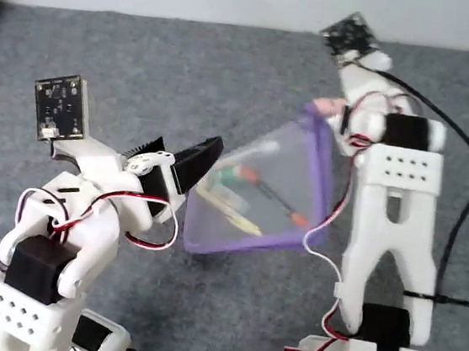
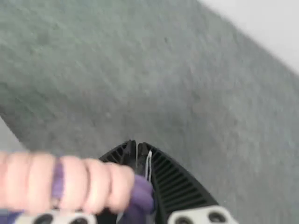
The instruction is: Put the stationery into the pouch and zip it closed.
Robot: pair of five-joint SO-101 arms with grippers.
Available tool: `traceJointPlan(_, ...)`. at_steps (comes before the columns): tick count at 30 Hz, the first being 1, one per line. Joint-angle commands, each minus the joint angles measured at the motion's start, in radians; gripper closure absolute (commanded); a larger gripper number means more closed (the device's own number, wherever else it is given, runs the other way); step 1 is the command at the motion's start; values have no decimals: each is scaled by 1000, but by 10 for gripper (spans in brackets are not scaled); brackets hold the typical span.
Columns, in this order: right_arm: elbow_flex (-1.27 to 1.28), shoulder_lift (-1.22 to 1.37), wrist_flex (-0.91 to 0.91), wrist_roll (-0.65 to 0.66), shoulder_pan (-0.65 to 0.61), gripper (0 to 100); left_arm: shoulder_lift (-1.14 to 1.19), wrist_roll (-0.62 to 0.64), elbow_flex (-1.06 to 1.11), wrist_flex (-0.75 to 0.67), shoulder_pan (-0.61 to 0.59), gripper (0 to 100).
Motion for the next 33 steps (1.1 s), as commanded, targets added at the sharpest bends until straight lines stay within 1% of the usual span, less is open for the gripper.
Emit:
traceJointPlan(1,-49,-82,68,-9,76,991,-8,8,-18,-15,-52,705)
traceJointPlan(7,-48,-62,174,-9,139,991,-11,-3,7,-11,-158,706)
traceJointPlan(12,-48,-39,294,-9,139,981,-11,-52,10,-9,-221,715)
traceJointPlan(14,-48,-41,354,-9,139,927,-11,-100,10,-9,-250,745)
traceJointPlan(19,-48,-44,506,-15,140,693,-11,-195,10,-9,-324,851)
traceJointPlan(21,-49,-45,553,-15,136,654,-11,-222,10,-11,-342,883)
traceJointPlan(25,-49,-47,581,-17,133,671,-11,-242,12,-9,-368,913)
traceJointPlan(30,-49,-51,585,-17,140,701,-12,-242,42,-9,-377,913)
traceJointPlan(33,-25,-104,588,-17,140,740,-14,-242,79,-9,-379,913)
